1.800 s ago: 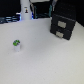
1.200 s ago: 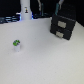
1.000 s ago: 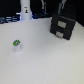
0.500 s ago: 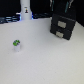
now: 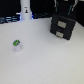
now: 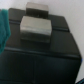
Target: Open the kcup holder, insert the kcup into the holder, and close the kcup holder
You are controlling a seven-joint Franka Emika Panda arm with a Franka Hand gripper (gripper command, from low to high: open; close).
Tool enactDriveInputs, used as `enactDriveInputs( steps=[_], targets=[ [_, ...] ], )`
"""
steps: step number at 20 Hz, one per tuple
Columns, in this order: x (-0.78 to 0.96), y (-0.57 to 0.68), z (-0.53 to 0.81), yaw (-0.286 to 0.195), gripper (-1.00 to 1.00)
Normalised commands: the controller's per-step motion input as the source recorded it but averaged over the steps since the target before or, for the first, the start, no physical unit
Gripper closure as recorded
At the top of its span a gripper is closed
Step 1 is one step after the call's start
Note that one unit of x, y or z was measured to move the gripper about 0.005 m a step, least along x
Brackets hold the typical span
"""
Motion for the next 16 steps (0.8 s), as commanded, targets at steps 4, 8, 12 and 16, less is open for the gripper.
enactDriveInputs(
  steps=[4,8,12,16],
  targets=[
    [-0.2,0.44,-0.39,-0.147,-1.0],
    [-0.12,0.3,-0.45,-0.087,-1.0],
    [-0.11,0.23,-0.47,-0.035,-1.0],
    [-0.15,0.11,-0.5,-0.004,-1.0]
  ],
)
